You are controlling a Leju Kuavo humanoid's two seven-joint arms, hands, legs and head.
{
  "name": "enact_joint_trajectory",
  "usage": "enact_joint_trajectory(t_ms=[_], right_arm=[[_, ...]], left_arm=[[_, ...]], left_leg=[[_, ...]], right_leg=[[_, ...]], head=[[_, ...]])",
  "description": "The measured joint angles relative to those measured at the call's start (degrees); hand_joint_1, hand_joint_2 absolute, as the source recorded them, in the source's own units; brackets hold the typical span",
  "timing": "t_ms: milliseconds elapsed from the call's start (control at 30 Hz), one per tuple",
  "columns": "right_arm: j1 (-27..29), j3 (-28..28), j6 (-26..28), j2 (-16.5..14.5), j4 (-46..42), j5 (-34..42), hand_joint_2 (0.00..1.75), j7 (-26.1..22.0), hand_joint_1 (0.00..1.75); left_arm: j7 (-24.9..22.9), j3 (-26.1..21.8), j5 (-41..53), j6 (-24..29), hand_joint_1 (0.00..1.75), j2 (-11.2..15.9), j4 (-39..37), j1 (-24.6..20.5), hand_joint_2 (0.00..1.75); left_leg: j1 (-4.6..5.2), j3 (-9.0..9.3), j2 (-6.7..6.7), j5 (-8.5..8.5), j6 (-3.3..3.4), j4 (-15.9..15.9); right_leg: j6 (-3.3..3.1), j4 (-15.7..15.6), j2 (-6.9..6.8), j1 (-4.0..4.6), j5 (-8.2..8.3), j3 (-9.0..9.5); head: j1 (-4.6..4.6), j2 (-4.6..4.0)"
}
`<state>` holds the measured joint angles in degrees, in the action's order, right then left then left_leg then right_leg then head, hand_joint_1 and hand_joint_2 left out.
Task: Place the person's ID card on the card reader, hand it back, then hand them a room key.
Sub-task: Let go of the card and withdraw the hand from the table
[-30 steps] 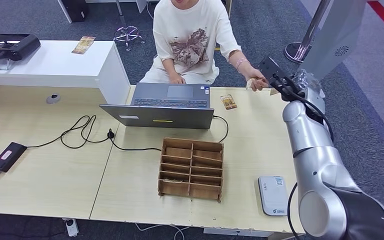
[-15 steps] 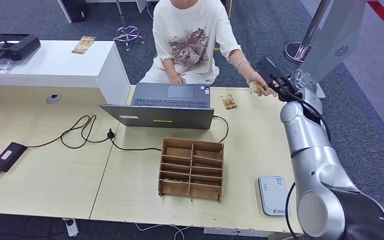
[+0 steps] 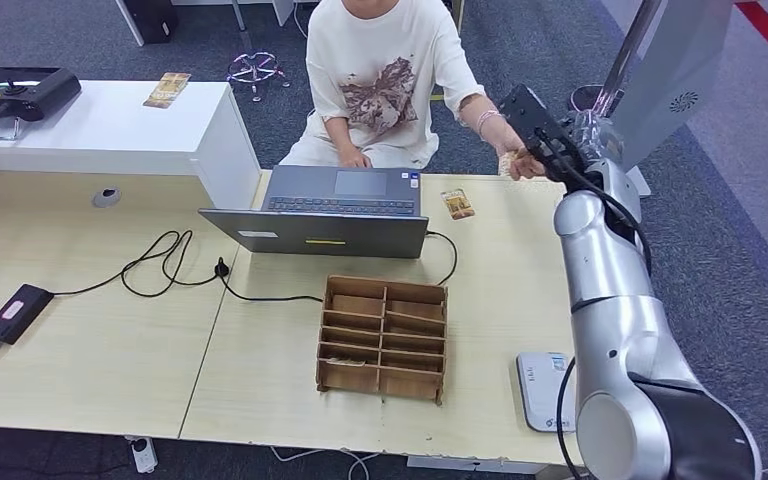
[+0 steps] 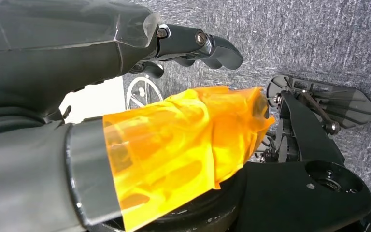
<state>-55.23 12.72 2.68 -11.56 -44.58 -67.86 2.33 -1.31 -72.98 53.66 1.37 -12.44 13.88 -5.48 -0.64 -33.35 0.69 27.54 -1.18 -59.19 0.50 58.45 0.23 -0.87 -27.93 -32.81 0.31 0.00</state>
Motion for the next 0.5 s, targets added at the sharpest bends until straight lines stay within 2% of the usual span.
enact_joint_trajectory(t_ms=[233,267,367,400,500], right_arm=[[0.7,-2.6,-0.8,-1.0,-4.4,1.0,1.75,0.9,1.75],[0.8,-2.9,-0.8,-1.1,-4.6,1.1,1.75,1.1,1.46],[1.1,-3.6,-0.8,-1.1,-5.0,1.2,1.75,1.5,0.15],[1.4,-3.7,-0.7,-1.1,-5.0,1.3,1.75,1.6,0.00],[2.0,-3.9,-0.4,-1.1,-5.0,1.7,1.75,1.6,0.00]], left_arm=[[0.0,0.0,-0.1,0.0,0.00,0.0,0.0,0.0,0.00],[0.0,0.0,-0.1,0.0,0.00,0.0,0.0,0.0,0.00],[0.0,0.0,-0.1,0.0,0.00,0.0,0.0,0.0,0.00],[0.0,0.0,-0.1,0.0,0.00,0.0,0.0,0.0,0.00],[0.0,0.0,-0.1,0.0,0.00,0.0,0.0,0.0,0.00]], left_leg=[[0.01,-0.05,0.00,0.00,0.00,0.0],[0.01,-0.05,-0.01,0.00,0.00,0.0],[0.01,-0.05,-0.01,0.00,0.00,0.0],[0.01,-0.05,-0.01,0.00,0.00,0.0],[0.01,-0.04,-0.01,0.00,0.00,0.0]], right_leg=[[0.00,0.0,0.00,-0.01,0.00,-0.04],[0.00,0.0,0.00,-0.01,0.00,-0.04],[0.00,0.0,0.00,-0.01,0.00,-0.04],[0.00,0.0,0.00,-0.01,0.00,-0.03],[0.00,0.0,0.01,-0.01,0.00,-0.04]], head=[[0.00,-0.01],[0.00,-0.01],[0.00,-0.01],[0.00,-0.02],[0.00,-0.01]])
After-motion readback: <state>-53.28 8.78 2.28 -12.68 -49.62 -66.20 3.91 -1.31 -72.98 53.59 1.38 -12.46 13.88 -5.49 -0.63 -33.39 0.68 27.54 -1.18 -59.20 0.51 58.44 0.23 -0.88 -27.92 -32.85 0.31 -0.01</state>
